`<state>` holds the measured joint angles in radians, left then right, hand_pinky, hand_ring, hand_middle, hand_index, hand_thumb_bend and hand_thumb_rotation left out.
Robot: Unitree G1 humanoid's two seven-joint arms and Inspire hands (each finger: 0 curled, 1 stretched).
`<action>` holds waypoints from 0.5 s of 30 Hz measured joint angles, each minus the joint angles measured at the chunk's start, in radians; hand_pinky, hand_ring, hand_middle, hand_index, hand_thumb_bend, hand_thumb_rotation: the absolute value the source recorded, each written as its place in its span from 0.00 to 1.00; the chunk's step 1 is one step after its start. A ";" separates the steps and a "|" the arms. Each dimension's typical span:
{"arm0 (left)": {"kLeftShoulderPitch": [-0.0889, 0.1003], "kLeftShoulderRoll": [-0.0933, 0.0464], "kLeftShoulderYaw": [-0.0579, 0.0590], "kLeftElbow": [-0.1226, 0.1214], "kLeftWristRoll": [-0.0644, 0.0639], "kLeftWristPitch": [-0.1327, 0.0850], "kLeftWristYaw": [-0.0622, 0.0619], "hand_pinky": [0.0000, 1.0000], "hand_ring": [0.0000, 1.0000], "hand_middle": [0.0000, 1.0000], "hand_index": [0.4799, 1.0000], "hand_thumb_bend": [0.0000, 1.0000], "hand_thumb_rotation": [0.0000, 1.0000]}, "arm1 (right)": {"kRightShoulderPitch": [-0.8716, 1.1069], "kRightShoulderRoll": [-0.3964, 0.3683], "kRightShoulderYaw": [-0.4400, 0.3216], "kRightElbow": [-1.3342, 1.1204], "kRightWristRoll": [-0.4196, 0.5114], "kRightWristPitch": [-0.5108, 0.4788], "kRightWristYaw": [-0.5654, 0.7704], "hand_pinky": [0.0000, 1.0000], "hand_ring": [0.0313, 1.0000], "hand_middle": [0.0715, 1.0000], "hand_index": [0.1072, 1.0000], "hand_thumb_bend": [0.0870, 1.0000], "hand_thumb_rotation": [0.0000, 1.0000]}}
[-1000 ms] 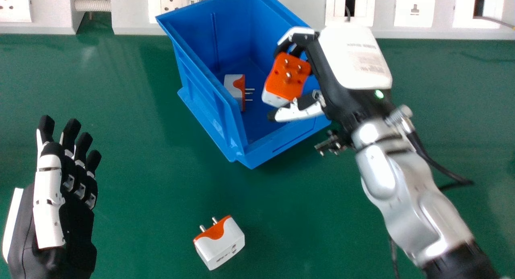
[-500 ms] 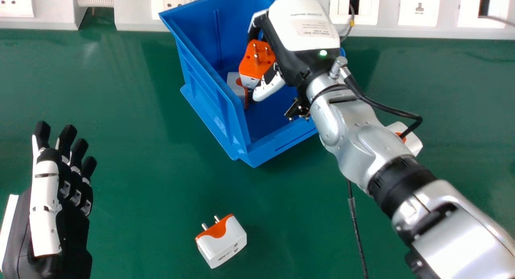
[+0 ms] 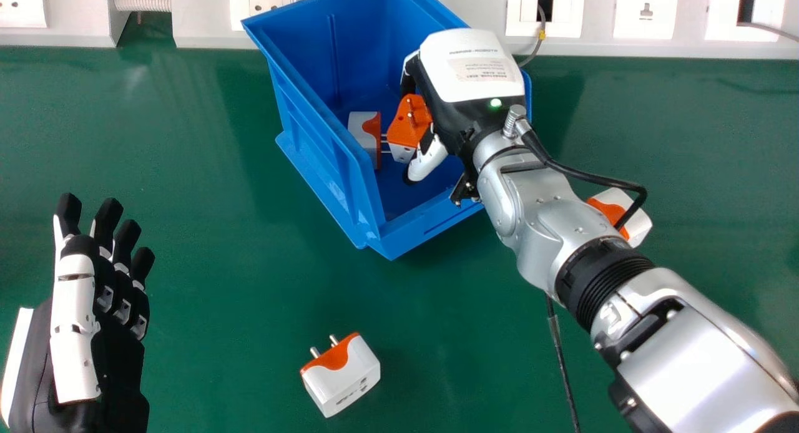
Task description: Pick all objects and put in blue box
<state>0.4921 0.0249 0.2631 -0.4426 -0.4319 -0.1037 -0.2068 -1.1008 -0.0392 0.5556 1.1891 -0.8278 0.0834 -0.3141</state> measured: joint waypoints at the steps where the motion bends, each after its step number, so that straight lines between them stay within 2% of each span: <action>1: 0.000 0.000 0.000 0.000 0.000 0.000 0.000 1.00 1.00 1.00 1.00 0.16 1.00 | 0.000 0.000 0.002 0.000 -0.001 0.004 0.003 0.53 0.65 0.69 0.69 0.56 0.17; 3: -0.001 0.000 0.000 0.000 0.000 0.000 0.001 1.00 1.00 1.00 1.00 0.16 1.00 | 0.000 -0.001 0.005 -0.005 0.000 0.011 0.006 0.64 0.77 0.80 0.80 0.58 0.26; 4: -0.002 0.000 -0.001 0.000 0.000 0.000 0.001 1.00 1.00 1.00 1.00 0.16 1.00 | 0.000 -0.002 0.005 -0.009 0.000 0.013 0.006 0.64 0.77 0.80 0.80 0.58 0.26; 7: -0.010 0.000 -0.001 0.000 -0.001 0.000 0.000 1.00 1.00 1.00 1.00 0.15 1.00 | 0.000 -0.003 0.007 -0.013 0.001 0.017 0.006 0.74 0.87 0.90 0.89 0.58 0.38; 11: -0.019 0.002 -0.001 0.001 -0.001 0.000 -0.002 1.00 1.00 1.00 1.00 0.16 1.00 | 0.000 -0.004 0.007 -0.021 0.008 0.027 0.007 0.80 0.93 0.95 0.95 0.57 0.45; 15: -0.025 0.003 -0.001 0.005 0.012 0.000 -0.002 1.00 1.00 1.00 1.00 0.15 1.00 | 0.004 -0.006 0.002 -0.049 0.027 0.031 0.008 0.83 0.96 0.98 0.98 0.55 0.51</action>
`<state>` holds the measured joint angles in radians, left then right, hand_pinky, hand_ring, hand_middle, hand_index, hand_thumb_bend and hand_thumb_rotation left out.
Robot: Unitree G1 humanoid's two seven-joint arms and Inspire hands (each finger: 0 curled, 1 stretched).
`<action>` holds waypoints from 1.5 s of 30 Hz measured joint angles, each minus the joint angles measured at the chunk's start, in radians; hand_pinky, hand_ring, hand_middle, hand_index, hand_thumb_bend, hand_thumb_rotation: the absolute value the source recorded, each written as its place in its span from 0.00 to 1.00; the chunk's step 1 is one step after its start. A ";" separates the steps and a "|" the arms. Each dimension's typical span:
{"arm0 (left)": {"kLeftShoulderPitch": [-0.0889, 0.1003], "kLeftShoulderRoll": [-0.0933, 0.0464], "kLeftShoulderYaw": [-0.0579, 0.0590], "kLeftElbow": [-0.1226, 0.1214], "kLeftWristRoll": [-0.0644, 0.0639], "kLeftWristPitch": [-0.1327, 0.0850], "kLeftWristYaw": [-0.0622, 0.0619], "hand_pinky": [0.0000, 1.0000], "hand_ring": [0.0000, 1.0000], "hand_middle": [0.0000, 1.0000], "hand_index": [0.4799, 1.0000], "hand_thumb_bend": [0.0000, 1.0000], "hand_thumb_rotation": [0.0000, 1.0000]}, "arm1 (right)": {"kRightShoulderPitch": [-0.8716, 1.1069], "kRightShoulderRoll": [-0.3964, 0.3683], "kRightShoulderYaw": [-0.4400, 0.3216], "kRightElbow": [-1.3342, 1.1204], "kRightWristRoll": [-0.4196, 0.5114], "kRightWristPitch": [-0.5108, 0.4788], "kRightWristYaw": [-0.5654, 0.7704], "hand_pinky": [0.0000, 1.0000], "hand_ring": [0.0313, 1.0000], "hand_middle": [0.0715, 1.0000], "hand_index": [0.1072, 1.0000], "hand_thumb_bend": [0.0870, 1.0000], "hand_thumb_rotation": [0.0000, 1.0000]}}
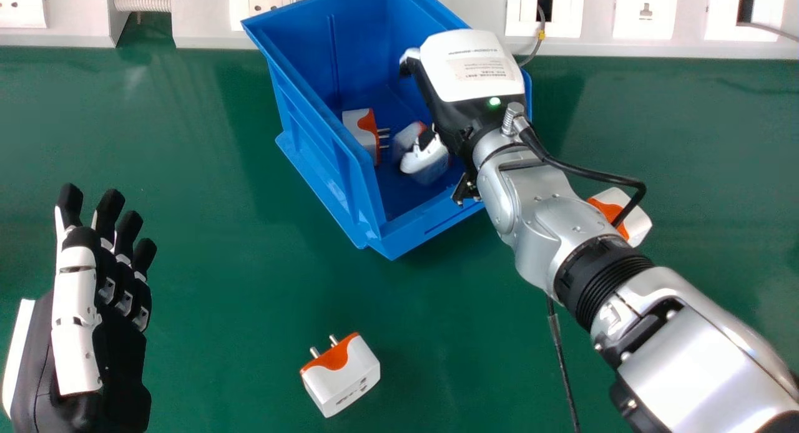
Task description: Pick all objects and put in blue box
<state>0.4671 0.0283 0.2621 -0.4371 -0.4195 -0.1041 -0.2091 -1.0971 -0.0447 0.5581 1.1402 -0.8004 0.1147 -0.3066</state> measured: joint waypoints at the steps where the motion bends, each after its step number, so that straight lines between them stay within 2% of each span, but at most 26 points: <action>1: -0.001 0.000 0.000 0.001 -0.001 0.000 0.000 1.00 1.00 1.00 1.00 0.15 1.00 | 0.002 -0.001 -0.003 -0.011 0.007 0.000 0.000 0.83 0.97 0.98 0.98 0.55 0.52; 4: -0.002 0.000 0.000 0.001 -0.006 0.001 -0.003 1.00 1.00 1.00 1.00 0.15 1.00 | 0.020 -0.005 -0.013 -0.062 0.018 0.001 -0.008 0.83 0.97 0.99 0.98 0.52 0.51; 9: -0.010 0.002 0.000 0.003 -0.006 0.002 -0.006 1.00 1.00 1.00 1.00 0.15 1.00 | 0.128 -0.048 -0.017 -0.248 0.016 0.000 -0.048 0.84 0.97 0.99 0.98 0.47 0.47; 11: -0.013 0.002 -0.001 0.005 -0.006 0.003 -0.007 1.00 1.00 1.00 1.00 0.15 1.00 | 0.190 -0.075 -0.016 -0.338 0.005 0.001 -0.074 0.84 0.97 1.00 0.97 0.43 0.44; 13: -0.018 0.002 0.000 0.012 -0.011 0.003 -0.008 1.00 1.00 1.00 1.00 0.15 1.00 | 0.266 -0.111 -0.019 -0.444 -0.003 0.001 -0.100 0.82 0.95 0.99 0.95 0.38 0.37; 18: -0.028 0.003 0.001 0.032 -0.014 0.004 -0.010 1.00 1.00 1.00 1.00 0.16 1.00 | 0.518 -0.206 -0.042 -0.738 -0.042 0.008 -0.126 0.80 0.94 0.98 0.95 0.33 0.37; 23: -0.040 0.010 0.003 0.039 -0.015 0.004 -0.021 1.00 1.00 1.00 1.00 0.16 1.00 | 0.810 -0.281 -0.072 -0.997 -0.082 0.004 -0.150 0.80 0.93 0.97 0.94 0.30 0.36; 25: -0.043 0.012 0.004 0.040 -0.023 0.004 -0.028 1.00 1.00 1.00 1.00 0.16 1.00 | 0.918 -0.304 -0.093 -1.069 -0.094 -0.004 -0.173 0.80 0.93 0.97 0.93 0.30 0.36; 27: -0.042 0.013 0.009 0.041 -0.026 0.005 -0.028 1.00 1.00 1.00 1.00 0.16 1.00 | 1.015 -0.323 -0.118 -1.122 -0.098 -0.023 -0.201 0.79 0.93 0.97 0.92 0.29 0.37; 29: -0.043 0.016 0.012 0.043 -0.024 0.005 -0.028 1.00 1.00 1.00 0.99 0.16 1.00 | 1.104 -0.327 -0.151 -1.167 -0.090 -0.044 -0.228 0.78 0.93 0.97 0.92 0.30 0.37; 35: -0.044 0.016 0.011 0.043 -0.023 0.006 -0.027 1.00 1.00 1.00 0.99 0.17 1.00 | 1.247 -0.312 -0.256 -1.227 -0.048 -0.059 -0.249 0.78 0.92 0.96 0.93 0.32 0.40; 40: -0.042 0.015 0.010 0.042 -0.024 0.007 -0.023 1.00 1.00 1.00 0.99 0.16 1.00 | 1.248 -0.300 -0.328 -1.170 -0.027 -0.052 -0.257 0.78 0.92 0.96 0.94 0.37 0.47; 45: -0.039 0.016 0.009 0.040 -0.023 0.008 -0.017 1.00 1.00 1.00 0.99 0.16 1.00 | 1.192 -0.290 -0.360 -1.042 -0.029 -0.010 -0.261 0.76 0.89 0.94 0.93 0.43 0.52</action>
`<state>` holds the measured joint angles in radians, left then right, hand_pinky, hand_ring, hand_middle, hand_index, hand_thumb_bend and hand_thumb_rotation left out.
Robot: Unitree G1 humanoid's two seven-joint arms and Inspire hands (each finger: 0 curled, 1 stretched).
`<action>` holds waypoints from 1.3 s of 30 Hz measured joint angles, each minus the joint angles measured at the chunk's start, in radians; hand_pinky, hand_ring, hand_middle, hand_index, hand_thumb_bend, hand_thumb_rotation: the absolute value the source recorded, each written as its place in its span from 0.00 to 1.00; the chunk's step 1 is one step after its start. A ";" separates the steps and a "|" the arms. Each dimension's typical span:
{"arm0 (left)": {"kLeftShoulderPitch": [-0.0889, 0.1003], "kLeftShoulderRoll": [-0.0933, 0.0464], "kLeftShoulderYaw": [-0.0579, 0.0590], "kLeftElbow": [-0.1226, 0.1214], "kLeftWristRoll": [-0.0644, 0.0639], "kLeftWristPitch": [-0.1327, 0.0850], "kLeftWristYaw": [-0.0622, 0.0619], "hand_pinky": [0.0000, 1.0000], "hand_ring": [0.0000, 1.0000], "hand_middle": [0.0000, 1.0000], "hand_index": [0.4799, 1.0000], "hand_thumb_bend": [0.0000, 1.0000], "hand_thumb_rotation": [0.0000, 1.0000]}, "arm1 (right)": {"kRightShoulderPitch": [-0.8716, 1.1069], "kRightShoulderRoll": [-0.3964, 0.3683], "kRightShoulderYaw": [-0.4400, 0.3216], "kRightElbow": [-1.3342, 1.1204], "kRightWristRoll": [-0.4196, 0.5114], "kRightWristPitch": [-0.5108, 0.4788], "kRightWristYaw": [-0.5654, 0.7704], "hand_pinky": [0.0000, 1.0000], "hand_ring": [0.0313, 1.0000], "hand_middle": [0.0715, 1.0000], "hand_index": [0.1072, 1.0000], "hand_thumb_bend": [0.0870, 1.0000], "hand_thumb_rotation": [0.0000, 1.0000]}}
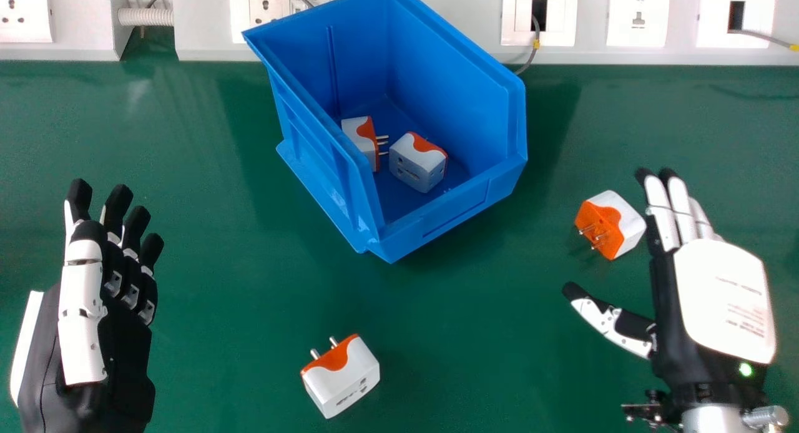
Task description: Pick all objects and put in blue box
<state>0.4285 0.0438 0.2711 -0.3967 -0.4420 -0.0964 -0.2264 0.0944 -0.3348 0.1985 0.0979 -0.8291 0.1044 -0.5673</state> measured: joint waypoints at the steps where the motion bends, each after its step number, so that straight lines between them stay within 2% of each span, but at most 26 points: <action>1: 0.000 0.000 0.000 -0.001 0.000 0.000 0.000 1.00 1.00 1.00 0.99 0.16 1.00 | -0.018 0.000 -0.001 0.019 -0.004 0.008 0.000 0.76 0.88 0.94 0.92 0.44 0.53; 8: -0.002 0.000 0.000 -0.002 0.003 -0.002 -0.001 1.00 1.00 1.00 0.99 0.17 1.00 | -0.163 0.001 0.005 0.142 -0.009 0.071 0.025 0.74 0.87 0.93 0.90 0.48 0.55; 16: -0.001 0.001 0.002 -0.004 -0.004 -0.001 -0.001 1.00 1.00 1.00 0.99 0.18 1.00 | -0.283 0.014 0.033 0.324 0.006 0.097 0.063 0.75 0.88 0.93 0.89 0.48 0.54; 21: -0.001 0.004 0.004 -0.007 -0.004 -0.001 -0.002 1.00 1.00 1.00 0.99 0.18 1.00 | -0.365 0.020 0.064 0.455 0.010 0.137 0.075 0.75 0.87 0.92 0.89 0.49 0.55; 25: 0.001 0.007 0.006 -0.017 -0.004 0.011 0.001 1.00 1.00 1.00 0.99 0.18 1.00 | -0.424 0.027 0.083 0.537 0.017 0.171 0.105 0.75 0.87 0.92 0.88 0.49 0.55; 29: 0.005 0.010 0.011 -0.024 -0.005 0.021 0.003 1.00 1.00 1.00 1.00 0.17 1.00 | -0.480 0.037 0.090 0.614 0.043 0.171 0.113 0.74 0.86 0.91 0.87 0.49 0.52; 32: 0.005 0.011 0.012 -0.025 -0.014 0.022 -0.002 1.00 1.00 1.00 1.00 0.17 1.00 | -0.521 0.038 0.091 0.670 0.066 0.171 0.114 0.74 0.85 0.90 0.87 0.48 0.51; 36: 0.008 0.013 0.015 -0.025 -0.012 0.022 -0.002 1.00 1.00 1.00 1.00 0.17 1.00 | -0.559 0.039 0.092 0.721 0.089 0.170 0.118 0.75 0.86 0.90 0.87 0.48 0.52; 39: 0.009 0.014 0.018 -0.025 -0.015 0.023 -0.002 1.00 1.00 1.00 1.00 0.16 1.00 | -0.580 0.039 0.091 0.750 0.113 0.167 0.119 0.75 0.86 0.90 0.87 0.48 0.53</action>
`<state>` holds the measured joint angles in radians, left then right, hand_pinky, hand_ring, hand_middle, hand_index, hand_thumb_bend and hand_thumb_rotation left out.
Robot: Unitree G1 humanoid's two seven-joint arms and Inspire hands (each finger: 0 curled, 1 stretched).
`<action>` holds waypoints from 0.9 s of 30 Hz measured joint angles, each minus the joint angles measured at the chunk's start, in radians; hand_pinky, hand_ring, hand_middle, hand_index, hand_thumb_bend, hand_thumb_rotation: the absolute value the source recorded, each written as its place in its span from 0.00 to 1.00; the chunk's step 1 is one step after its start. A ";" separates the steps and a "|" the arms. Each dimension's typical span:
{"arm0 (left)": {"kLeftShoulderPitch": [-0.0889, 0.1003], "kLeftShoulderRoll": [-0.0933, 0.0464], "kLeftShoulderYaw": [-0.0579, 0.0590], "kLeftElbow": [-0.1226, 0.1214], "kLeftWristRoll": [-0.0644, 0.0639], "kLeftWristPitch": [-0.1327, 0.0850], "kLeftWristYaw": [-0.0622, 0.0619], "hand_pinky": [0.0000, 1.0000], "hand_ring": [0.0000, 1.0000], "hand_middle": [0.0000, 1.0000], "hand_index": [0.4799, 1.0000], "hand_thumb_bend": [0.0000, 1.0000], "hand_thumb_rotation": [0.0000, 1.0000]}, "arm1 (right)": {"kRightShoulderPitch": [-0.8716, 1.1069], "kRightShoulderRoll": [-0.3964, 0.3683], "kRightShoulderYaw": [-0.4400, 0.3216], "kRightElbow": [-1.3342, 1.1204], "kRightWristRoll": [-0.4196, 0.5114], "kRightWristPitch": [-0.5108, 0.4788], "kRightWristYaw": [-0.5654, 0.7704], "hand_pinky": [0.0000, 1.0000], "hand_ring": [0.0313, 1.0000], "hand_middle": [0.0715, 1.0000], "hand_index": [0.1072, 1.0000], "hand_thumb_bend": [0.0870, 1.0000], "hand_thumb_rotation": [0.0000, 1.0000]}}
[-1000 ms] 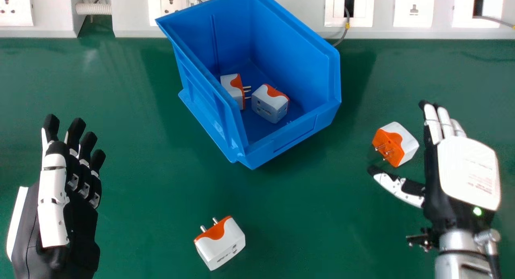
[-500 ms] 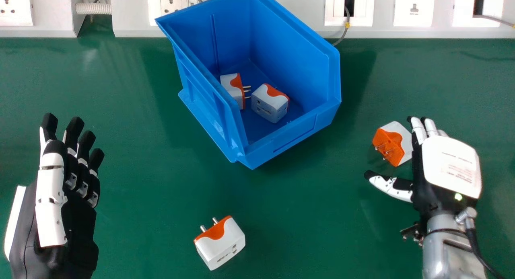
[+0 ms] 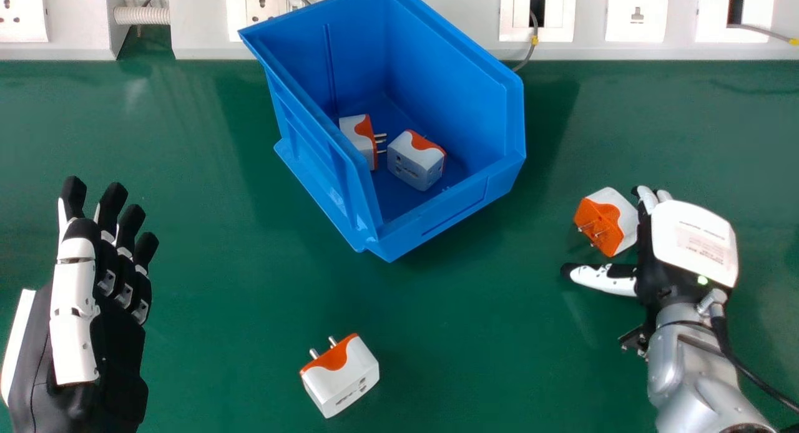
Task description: Pick all objects and put in blue box
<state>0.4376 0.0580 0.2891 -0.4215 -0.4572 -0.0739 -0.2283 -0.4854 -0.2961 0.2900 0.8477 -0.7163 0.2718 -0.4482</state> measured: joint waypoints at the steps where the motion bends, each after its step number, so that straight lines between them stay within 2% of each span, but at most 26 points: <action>1: 0.001 0.000 0.002 0.000 -0.005 0.001 0.000 1.00 1.00 1.00 1.00 0.16 1.00 | -0.007 0.000 0.000 0.009 0.006 -0.002 0.000 0.75 0.86 0.90 0.87 0.48 0.53; 3: 0.001 0.001 0.004 0.000 -0.012 0.001 -0.001 1.00 1.00 1.00 1.00 0.16 1.00 | -0.014 0.000 -0.002 0.018 0.020 -0.002 0.000 0.76 0.87 0.91 0.88 0.48 0.53; 13: -0.001 0.009 0.006 0.000 -0.014 0.001 -0.003 1.00 1.00 1.00 1.00 0.16 1.00 | -0.024 -0.002 0.000 0.018 0.045 0.002 0.004 0.79 0.89 0.93 0.90 0.47 0.52; 18: 0.002 0.010 0.007 0.000 -0.014 0.002 -0.004 1.00 1.00 1.00 1.00 0.16 1.00 | -0.059 -0.004 0.027 0.054 0.039 0.010 0.014 0.78 0.89 0.92 0.89 0.48 0.52; 23: 0.013 0.010 0.007 -0.001 -0.014 0.002 -0.003 1.00 1.00 1.00 1.00 0.16 1.00 | -0.103 -0.004 0.060 0.092 0.036 0.031 0.033 0.76 0.87 0.91 0.87 0.49 0.52; 27: 0.019 0.010 0.007 -0.002 -0.015 0.002 -0.009 1.00 1.00 1.00 1.00 0.17 1.00 | -0.136 -0.004 0.075 0.115 0.036 0.044 0.068 0.76 0.86 0.90 0.86 0.50 0.54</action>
<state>0.4563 0.0676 0.2962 -0.4232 -0.4725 -0.0721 -0.2368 -0.6214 -0.3000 0.3647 0.9627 -0.6804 0.3160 -0.3802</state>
